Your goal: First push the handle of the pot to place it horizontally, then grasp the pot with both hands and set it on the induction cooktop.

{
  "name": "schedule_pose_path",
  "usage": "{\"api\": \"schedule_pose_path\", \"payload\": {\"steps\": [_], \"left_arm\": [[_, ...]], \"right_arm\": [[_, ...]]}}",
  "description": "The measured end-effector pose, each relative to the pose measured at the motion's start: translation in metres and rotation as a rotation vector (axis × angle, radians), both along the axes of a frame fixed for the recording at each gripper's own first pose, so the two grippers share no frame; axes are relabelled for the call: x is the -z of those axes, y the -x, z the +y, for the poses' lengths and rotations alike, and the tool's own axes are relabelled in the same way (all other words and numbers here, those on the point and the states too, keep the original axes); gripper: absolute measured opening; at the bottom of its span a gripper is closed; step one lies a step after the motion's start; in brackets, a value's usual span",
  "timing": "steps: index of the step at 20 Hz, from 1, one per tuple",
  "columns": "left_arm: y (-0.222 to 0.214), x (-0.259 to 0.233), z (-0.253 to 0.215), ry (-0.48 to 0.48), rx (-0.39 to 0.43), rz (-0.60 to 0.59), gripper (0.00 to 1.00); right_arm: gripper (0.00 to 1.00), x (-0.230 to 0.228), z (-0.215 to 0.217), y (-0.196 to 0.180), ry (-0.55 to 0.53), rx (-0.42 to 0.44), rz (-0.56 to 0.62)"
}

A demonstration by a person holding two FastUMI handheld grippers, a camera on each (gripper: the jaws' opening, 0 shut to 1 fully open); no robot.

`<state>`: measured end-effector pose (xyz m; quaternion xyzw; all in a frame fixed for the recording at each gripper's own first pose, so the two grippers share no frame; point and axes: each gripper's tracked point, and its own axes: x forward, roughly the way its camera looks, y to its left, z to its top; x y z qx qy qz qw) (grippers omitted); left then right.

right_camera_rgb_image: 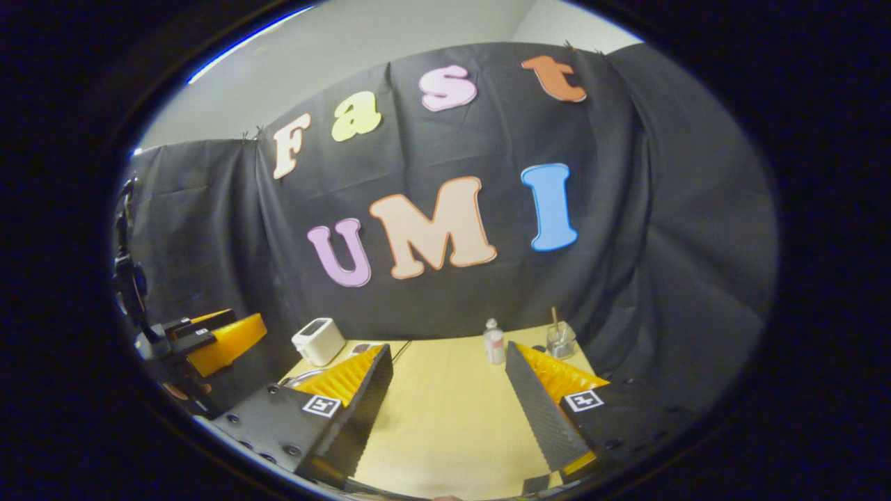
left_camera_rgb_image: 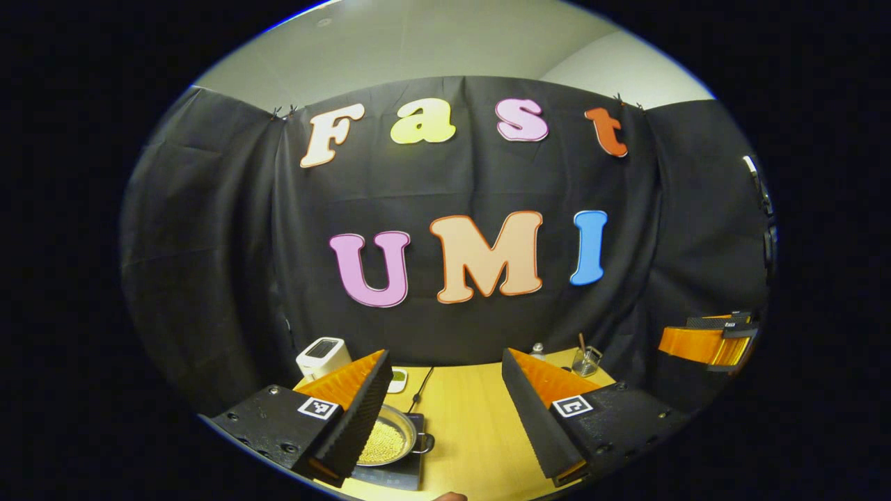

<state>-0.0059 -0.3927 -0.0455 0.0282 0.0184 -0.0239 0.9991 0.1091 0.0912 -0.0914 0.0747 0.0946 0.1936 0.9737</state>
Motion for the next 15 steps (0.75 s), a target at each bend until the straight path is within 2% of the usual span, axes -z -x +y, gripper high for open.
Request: {"api": "schedule_pose_path", "payload": {"steps": [5, 8, 12, 13, 14, 15], "left_arm": [[0.004, -0.008, -0.007, 0.017, -0.006, -0.088, 0.94], [0.011, -0.002, -0.02, 0.05, 0.029, -0.088, 0.95], [0.016, 0.012, -0.02, 0.062, 0.016, -0.097, 0.95], [0.018, 0.014, -0.02, 0.071, 0.014, -0.095, 0.95], [0.02, 0.019, -0.02, 0.081, 0.012, -0.096, 0.95], [0.019, 0.02, -0.019, 0.088, 0.009, -0.096, 0.95]], "right_arm": [[0.93, 0.005, -0.021, 0.022, -0.004, 0.034, -0.039], [0.92, 0.013, -0.03, 0.031, 0.013, 0.062, -0.05], [0.92, 0.015, -0.036, 0.042, 0.019, 0.089, -0.066], [1.0, 0.014, -0.036, 0.044, 0.019, 0.092, -0.076], [0.92, 0.009, -0.036, 0.046, 0.017, 0.088, -0.089], [0.93, 0.006, -0.037, 0.048, 0.016, 0.084, -0.102]]}}
